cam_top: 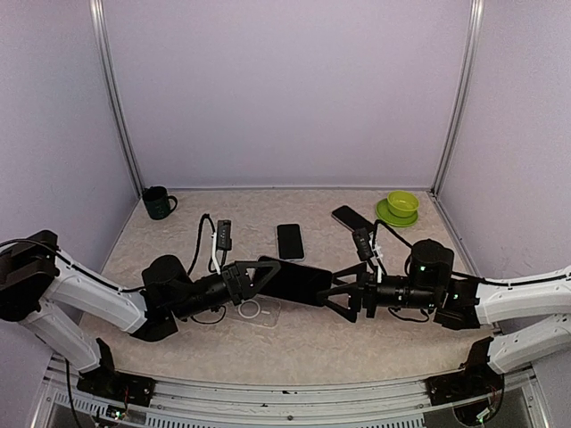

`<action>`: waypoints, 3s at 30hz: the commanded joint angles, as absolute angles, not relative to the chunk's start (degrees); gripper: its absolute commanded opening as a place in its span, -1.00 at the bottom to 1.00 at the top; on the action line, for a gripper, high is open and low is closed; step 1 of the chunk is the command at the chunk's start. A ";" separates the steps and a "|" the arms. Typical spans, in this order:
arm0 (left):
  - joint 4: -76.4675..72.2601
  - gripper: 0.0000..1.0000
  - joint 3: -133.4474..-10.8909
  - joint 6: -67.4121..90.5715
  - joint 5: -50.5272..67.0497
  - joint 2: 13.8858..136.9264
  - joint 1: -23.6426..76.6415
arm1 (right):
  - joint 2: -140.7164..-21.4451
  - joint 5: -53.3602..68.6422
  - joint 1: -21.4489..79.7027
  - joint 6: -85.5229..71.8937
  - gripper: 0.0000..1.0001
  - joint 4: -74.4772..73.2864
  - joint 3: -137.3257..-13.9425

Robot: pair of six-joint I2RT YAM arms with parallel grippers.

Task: Put the phone into the phone case
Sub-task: Pass from the left arm to the right, then move the phone case to the center of the board.

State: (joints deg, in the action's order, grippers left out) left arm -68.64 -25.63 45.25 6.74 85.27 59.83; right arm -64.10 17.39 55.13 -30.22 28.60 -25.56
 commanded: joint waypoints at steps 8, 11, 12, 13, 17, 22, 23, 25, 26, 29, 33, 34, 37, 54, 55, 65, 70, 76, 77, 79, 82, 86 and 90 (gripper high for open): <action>-85.34 -1.00 -28.06 51.82 4.81 92.93 60.15 | -66.99 23.91 54.67 -34.29 0.97 36.88 -27.33; -88.34 -1.00 -27.87 52.82 4.50 94.89 60.09 | -67.84 25.26 54.60 -35.82 0.97 38.42 -27.47; -89.39 -1.00 -27.82 52.99 4.41 95.35 60.18 | -68.30 25.68 54.58 -36.48 0.96 38.96 -27.57; -90.65 -1.00 -27.79 53.08 4.28 95.92 60.19 | -68.70 26.27 54.54 -37.00 0.96 39.59 -27.59; -93.16 -1.00 -27.85 52.79 3.76 97.56 60.26 | -70.54 28.20 54.49 -39.53 0.94 42.48 -27.59; -94.02 -1.00 -28.35 52.48 4.12 98.93 60.37 | -71.58 29.47 54.49 -42.11 0.92 45.31 -27.51; -94.16 -1.00 -28.31 52.41 4.20 99.17 60.37 | -71.69 29.64 54.44 -42.62 0.91 45.81 -27.51; -94.39 -1.00 -28.38 52.06 4.27 99.68 60.51 | -72.02 29.98 54.40 -43.55 0.88 46.59 -27.60; -94.47 -1.00 -28.38 52.08 4.10 99.89 60.54 | -72.25 30.38 54.40 -44.04 0.86 47.13 -27.64; -95.14 -1.00 -28.56 52.24 4.21 100.81 60.63 | -73.52 31.70 54.40 -45.49 0.78 48.95 -27.81; -95.88 -1.00 -29.12 52.78 4.98 102.01 60.64 | -75.19 32.71 54.32 -47.08 0.65 50.93 -28.23; -95.89 -1.00 -29.17 52.88 5.08 102.25 60.62 | -75.45 32.88 54.32 -47.37 0.62 51.37 -28.21; -95.89 -1.00 -29.20 53.03 5.19 102.40 60.67 | -75.76 32.73 54.19 -47.88 0.51 51.78 -28.21; -95.18 -1.00 -28.29 54.22 4.31 102.89 60.39 | -75.32 32.03 52.92 -49.50 -0.84 53.44 -27.26; -95.23 -1.00 -28.23 54.30 4.31 102.98 60.38 | -75.32 32.12 52.87 -49.61 -0.89 53.73 -27.11; -95.93 -0.56 -27.22 54.74 5.17 103.43 59.28 | -74.39 32.41 52.51 -50.25 -1.00 54.57 -26.25; -93.48 -0.21 -25.11 54.20 4.03 101.44 57.81 | -72.48 30.67 52.34 -48.52 -1.00 51.38 -25.81; -85.91 -0.05 -22.07 52.50 0.48 97.01 56.14 | -70.15 27.77 52.06 -46.64 -1.00 46.74 -25.40; -83.48 -0.05 -21.75 52.06 -0.46 96.19 56.01 | -69.87 27.17 52.03 -46.44 -1.00 45.82 -25.48; -78.65 -0.04 -21.26 50.99 -4.05 94.18 55.91 | -69.39 26.18 51.90 -46.06 -1.00 43.92 -25.76; -71.29 -0.02 -20.78 49.41 -8.24 90.15 55.83 | -68.97 24.55 51.81 -45.22 -1.00 40.35 -26.66; -63.17 0.03 -20.70 47.97 -12.87 85.46 55.42 | -69.24 22.94 51.77 -45.14 -1.00 36.39 -27.80; -57.67 0.05 -19.52 48.52 -16.74 82.48 54.39 | -69.70 21.39 51.75 -45.26 -1.00 34.54 -28.31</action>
State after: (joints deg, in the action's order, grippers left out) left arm -66.61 -20.95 49.82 -10.31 85.34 55.55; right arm -70.50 23.73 52.05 -46.11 35.51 -25.71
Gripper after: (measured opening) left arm 0.521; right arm 0.062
